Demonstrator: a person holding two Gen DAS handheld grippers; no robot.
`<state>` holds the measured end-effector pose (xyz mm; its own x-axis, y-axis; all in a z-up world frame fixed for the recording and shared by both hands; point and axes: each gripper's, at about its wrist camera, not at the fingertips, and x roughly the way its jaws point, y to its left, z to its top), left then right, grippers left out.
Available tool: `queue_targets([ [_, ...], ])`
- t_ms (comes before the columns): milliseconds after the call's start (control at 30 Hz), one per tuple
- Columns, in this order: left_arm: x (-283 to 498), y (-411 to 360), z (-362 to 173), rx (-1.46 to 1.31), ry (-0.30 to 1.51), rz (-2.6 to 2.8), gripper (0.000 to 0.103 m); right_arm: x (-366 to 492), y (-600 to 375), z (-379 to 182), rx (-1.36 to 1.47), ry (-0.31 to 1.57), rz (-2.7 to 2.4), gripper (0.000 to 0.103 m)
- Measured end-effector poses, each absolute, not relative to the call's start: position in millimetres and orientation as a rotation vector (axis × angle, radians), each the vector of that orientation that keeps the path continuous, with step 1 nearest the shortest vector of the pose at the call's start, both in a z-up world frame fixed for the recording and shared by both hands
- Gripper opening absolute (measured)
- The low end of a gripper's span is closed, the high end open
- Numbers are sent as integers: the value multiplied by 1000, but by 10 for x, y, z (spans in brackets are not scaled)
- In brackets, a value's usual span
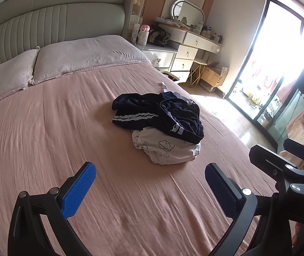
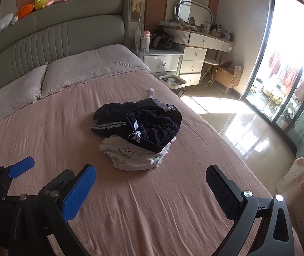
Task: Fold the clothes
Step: 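Move both tools toward the pile of navy striped shorts on the bed, then close the left tool on the waistband of the navy shorts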
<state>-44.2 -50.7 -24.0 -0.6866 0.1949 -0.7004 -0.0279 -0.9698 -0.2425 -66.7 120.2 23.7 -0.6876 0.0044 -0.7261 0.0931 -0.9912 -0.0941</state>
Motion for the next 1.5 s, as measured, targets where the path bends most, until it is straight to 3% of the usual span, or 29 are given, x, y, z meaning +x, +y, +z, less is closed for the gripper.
queue_targets([
  [800, -1058, -630, -923, -1425, -393, 2603, 103, -1438, 1150, -441, 1435, 177, -2724, 103],
  [1500, -1648, -139, -1031, -1377, -290, 2574, 103, -1826, 1742, -561, 1447, 50, -2770, 103],
])
